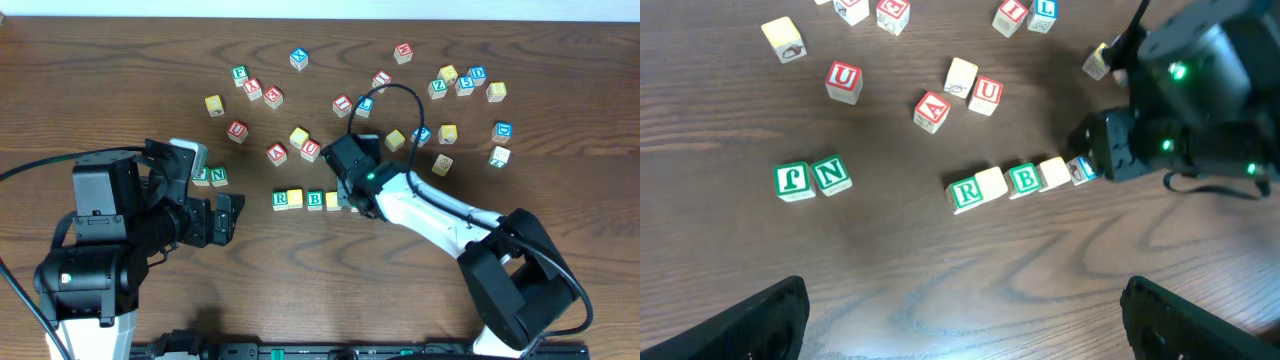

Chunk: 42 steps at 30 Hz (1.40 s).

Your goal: Spell out ROBOT

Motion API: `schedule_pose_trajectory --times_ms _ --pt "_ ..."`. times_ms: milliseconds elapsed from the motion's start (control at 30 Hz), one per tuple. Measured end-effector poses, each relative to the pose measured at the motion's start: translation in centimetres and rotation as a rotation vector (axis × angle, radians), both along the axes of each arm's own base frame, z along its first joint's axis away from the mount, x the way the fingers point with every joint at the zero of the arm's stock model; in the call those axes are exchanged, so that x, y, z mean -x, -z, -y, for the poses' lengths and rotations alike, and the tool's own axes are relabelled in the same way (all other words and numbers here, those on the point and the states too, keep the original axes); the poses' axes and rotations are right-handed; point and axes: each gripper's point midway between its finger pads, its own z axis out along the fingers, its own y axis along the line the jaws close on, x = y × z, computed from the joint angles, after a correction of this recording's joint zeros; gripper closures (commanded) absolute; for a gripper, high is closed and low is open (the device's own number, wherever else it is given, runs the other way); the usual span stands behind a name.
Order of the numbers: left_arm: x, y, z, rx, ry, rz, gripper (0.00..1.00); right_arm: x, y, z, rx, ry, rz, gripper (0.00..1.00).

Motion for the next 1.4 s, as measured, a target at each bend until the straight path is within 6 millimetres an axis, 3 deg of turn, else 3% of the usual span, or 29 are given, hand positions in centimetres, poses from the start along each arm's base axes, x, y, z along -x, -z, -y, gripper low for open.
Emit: schedule_pose_trajectory --times_ms 167,233,300,333,400,600,900,1067,1233,1400 --pt "0.0 0.0 0.0 0.0 0.0 0.0 0.02 -2.0 -2.2 2.3 0.034 0.044 -0.01 0.58" --pt "0.0 0.0 0.0 0.0 0.0 0.0 0.02 -2.1 -2.8 3.5 0.054 0.065 -0.036 0.64" --pt "0.0 0.0 0.0 0.0 0.0 0.0 0.02 -1.7 -3.0 4.6 0.073 0.082 -0.077 0.75" --pt "0.0 0.0 0.0 0.0 0.0 0.0 0.02 -1.4 -3.0 5.0 0.079 0.086 -0.098 0.86" --pt "0.0 0.0 0.0 0.0 0.0 0.0 0.02 0.1 -2.6 6.0 0.088 0.091 -0.184 0.99" --pt "0.0 0.0 0.0 0.0 0.0 0.0 0.02 3.6 -2.2 6.4 0.089 0.08 -0.343 0.99" --pt "0.0 0.0 0.0 0.0 0.0 0.0 0.02 5.3 -1.9 4.3 0.078 0.052 -0.365 0.99" --pt "0.0 0.0 0.0 0.0 0.0 0.0 0.02 7.0 0.7 4.2 0.08 0.064 -0.382 0.99" --pt "0.0 0.0 0.0 0.0 0.0 0.0 0.02 7.2 2.7 4.2 0.049 0.08 -0.361 0.99" --pt "0.0 0.0 0.0 0.0 0.0 0.0 0.02 6.4 2.9 3.4 0.013 0.075 -0.323 0.99"
